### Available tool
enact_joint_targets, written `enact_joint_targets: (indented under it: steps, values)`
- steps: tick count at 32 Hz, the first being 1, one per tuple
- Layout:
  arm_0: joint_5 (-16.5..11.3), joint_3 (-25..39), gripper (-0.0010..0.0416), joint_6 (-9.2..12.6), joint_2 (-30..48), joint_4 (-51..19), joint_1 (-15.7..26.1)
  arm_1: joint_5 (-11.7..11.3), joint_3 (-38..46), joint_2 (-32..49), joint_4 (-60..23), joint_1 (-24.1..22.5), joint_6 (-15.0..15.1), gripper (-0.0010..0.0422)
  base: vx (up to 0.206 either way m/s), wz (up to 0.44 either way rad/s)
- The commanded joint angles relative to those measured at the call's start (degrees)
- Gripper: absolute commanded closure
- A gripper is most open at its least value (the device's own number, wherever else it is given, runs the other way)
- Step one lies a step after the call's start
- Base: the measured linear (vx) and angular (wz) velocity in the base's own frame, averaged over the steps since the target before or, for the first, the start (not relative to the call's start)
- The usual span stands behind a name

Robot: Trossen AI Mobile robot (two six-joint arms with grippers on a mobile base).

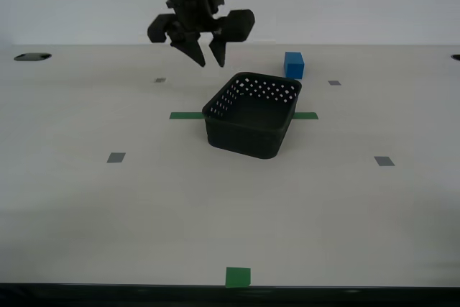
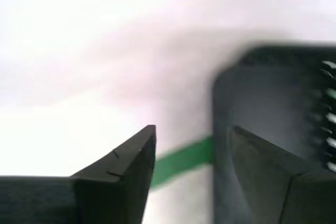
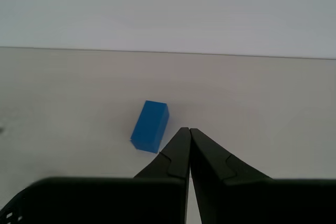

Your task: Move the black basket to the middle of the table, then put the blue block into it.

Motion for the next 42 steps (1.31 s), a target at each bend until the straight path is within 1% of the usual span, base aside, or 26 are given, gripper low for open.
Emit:
enact_joint_targets:
  steps: [1,2,4,5,7,9,10,11,13,14,15,16,20,24,25,26,27,28,30,33,34,36,37,39,40,42]
  values:
    - [-0.2,2.64,0.0406,0.09,0.02,-2.91,1.38,-4.72,4.52,0.09,-2.62,2.56,3.8,0.0277,0.0,0.0]
    - [-0.22,3.15,0.0406,0.22,0.02,-3.26,1.64,-5.25,5.42,0.07,-3.19,3.19,4.35,0.0288,0.0,0.0]
    - [-0.22,7.02,0.0406,0.46,1.33,-5.51,2.73,-5.84,10.01,0.09,-4.42,6.88,6.62,0.037,0.0,0.0]
    - [-0.2,8.09,0.0405,0.44,1.92,-6.62,2.78,-5.79,10.62,0.07,-4.42,7.67,6.91,0.0392,0.0,0.0]
    - [-0.26,10.12,0.0405,0.44,3.8,-8.72,2.82,-5.81,11.34,0.07,-4.46,8.72,7.52,0.0419,0.0,0.0]
    - [-0.59,17.53,0.0404,0.44,11.63,-17.38,3.17,-6.47,12.2,0.07,-4.66,12.31,9.42,0.0409,0.0,0.0]
    - [-0.63,20.13,0.0403,0.42,14.16,-20.02,3.58,-7.8,11.98,0.07,-4.7,13.53,10.16,0.0416,0.0,0.0]
    - [-0.7,24.57,0.0404,0.42,19.06,-21.94,3.91,-10.88,11.76,0.07,-5.11,15.26,11.69,0.041,0.0,0.0]
    - [-0.79,28.24,0.0404,0.46,21.53,-23.28,4.26,-14.01,11.74,0.07,-5.53,16.74,13.73,0.0412,0.008,0.002]
    - [-0.83,33.57,0.0404,0.44,25.77,-24.28,4.57,-18.56,11.61,0.07,-6.03,18.47,15.52,0.0412,0.0,0.0]
    - [-0.83,35.17,0.0404,0.46,26.6,-24.98,4.7,-19.45,11.61,0.07,-6.12,19.04,16.09,0.0412,0.01,0.062]
    - [-0.76,40.26,0.0404,0.39,30.14,-25.92,5.03,-20.72,11.58,0.09,-6.62,20.52,17.14,0.0412,-0.015,-0.064]
    - [-0.85,46.23,0.0404,0.61,33.18,-28.5,5.49,-20.63,10.91,0.15,-6.95,23.06,17.62,0.0412,-0.008,-0.013]
    - [-2.38,49.99,0.0404,3.63,35.74,-30.23,6.43,-20.26,8.72,0.2,-5.88,26.25,17.99,0.0412,0.003,0.003]
    - [-2.36,49.96,0.0404,3.65,35.78,-30.08,6.54,-20.06,8.31,0.2,-5.51,26.6,17.99,0.0412,0.0,0.0]
    - [-2.38,49.9,0.0403,4.85,35.78,-31.04,6.73,-20.06,7.28,0.2,-4.63,27.08,18.01,0.0412,0.0,0.0]
    - [-2.38,49.88,0.0404,7.15,36.81,-31.76,6.82,-19.98,6.25,0.2,-4.37,27.5,18.03,0.0412,0.0,0.0]
    - [-2.38,49.88,0.0403,7.89,36.98,-32.44,6.84,-19.96,5.92,0.2,-4.24,27.74,18.03,0.0412,0.0,0.0]
    - [-2.4,49.92,0.0403,10.95,38.51,-34.82,6.84,-18.82,4.11,0.2,-2.69,27.98,18.08,0.0412,0.0,0.0]
    - [-2.95,49.99,0.0403,12.09,40.37,-36.72,6.86,-16.81,3.13,0.2,-2.25,28.02,18.12,0.0412,0.0,0.0]
    - [-3.89,50.03,0.0403,12.61,41.55,-37.09,6.88,-15.52,2.51,0.2,-2.01,28.09,18.1,0.0412,0.0,0.0]
    - [-6.21,50.01,0.0401,13.2,42.56,-37.35,6.88,-15.28,2.19,0.2,-2.01,28.13,18.29,0.0412,0.0,0.0]
    - [-7.41,50.05,0.0393,13.84,43.34,-37.0,6.88,-14.69,2.01,0.2,-2.01,28.17,18.36,0.0412,0.0,0.0]
    - [-7.58,50.05,0.0371,13.92,43.52,-37.05,6.88,-13.75,1.99,0.2,-1.99,28.2,18.36,0.0412,0.0,0.0]
    - [-7.54,50.05,0.0324,14.08,44.0,-36.92,6.88,-12.15,1.97,0.2,-2.01,28.22,18.38,0.0412,0.0,0.0]
    - [-7.5,50.05,0.0294,14.82,44.06,-36.63,6.88,-11.23,1.9,0.2,-2.03,28.22,18.36,0.0412,0.0,0.0]
